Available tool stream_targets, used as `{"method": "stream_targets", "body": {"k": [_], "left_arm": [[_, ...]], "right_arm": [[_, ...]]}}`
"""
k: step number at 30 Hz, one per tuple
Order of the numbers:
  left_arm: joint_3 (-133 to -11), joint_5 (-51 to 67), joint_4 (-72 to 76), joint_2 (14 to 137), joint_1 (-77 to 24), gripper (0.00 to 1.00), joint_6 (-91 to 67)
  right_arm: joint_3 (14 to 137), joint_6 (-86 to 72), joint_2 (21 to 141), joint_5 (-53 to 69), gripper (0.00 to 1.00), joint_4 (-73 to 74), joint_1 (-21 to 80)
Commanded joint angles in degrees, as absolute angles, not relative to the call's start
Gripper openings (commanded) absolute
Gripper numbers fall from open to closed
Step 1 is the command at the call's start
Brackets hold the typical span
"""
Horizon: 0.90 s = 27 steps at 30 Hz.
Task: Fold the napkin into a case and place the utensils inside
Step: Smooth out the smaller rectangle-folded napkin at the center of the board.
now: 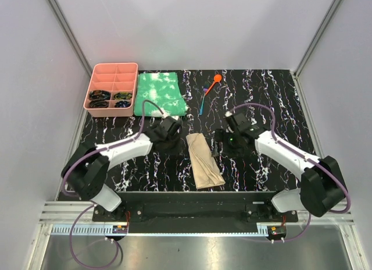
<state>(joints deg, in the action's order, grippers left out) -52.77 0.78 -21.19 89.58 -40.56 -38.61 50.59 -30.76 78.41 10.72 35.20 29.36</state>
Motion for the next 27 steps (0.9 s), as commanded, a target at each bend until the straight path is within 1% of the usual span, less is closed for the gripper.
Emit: {"method": "stream_targets", "body": {"k": [1, 4, 6, 7, 11, 16, 18, 19, 27], "left_arm": [[-48.7, 9.65, -17.76, 83.51, -43.59, 0.13, -43.58], [-45.1, 14.75, -12.41, 81.83, -45.52, 0.13, -49.11], [-41.77, 17.13, -6.61, 81.21, -46.14, 0.12, -53.32], [-41.23, 17.05, -5.46, 81.04, -46.4, 0.12, -54.05], [-40.52, 16.79, -3.96, 81.82, -46.85, 0.09, -55.1], [-37.45, 17.66, -0.62, 82.44, -47.02, 0.09, -57.21], [-36.83, 18.28, -0.26, 83.14, -47.02, 0.08, -57.83], [-36.22, 18.72, 1.82, 83.75, -47.02, 0.08, -58.35], [-34.98, 18.37, 2.37, 83.76, -46.93, 0.07, -58.62]], "right_arm": [[57.03, -27.77, 78.74, 2.29, 0.83, 47.54, 38.13], [59.85, -27.6, 80.85, -1.82, 0.82, 50.62, 42.44], [61.87, -27.34, 82.34, -4.13, 0.79, 52.37, 45.16], [62.4, -27.51, 82.61, -4.83, 0.75, 52.73, 46.13], [64.59, -28.38, 84.81, -5.88, 0.7, 53.61, 50.18], [64.95, -29.27, 87.18, -6.68, 0.66, 53.79, 54.22], [65.04, -29.97, 88.24, -7.29, 0.65, 53.7, 55.1], [65.13, -30.49, 89.55, -8.25, 0.64, 53.7, 57.11], [66.36, -30.67, 94.22, -10.2, 0.65, 53.96, 60.03]]}}
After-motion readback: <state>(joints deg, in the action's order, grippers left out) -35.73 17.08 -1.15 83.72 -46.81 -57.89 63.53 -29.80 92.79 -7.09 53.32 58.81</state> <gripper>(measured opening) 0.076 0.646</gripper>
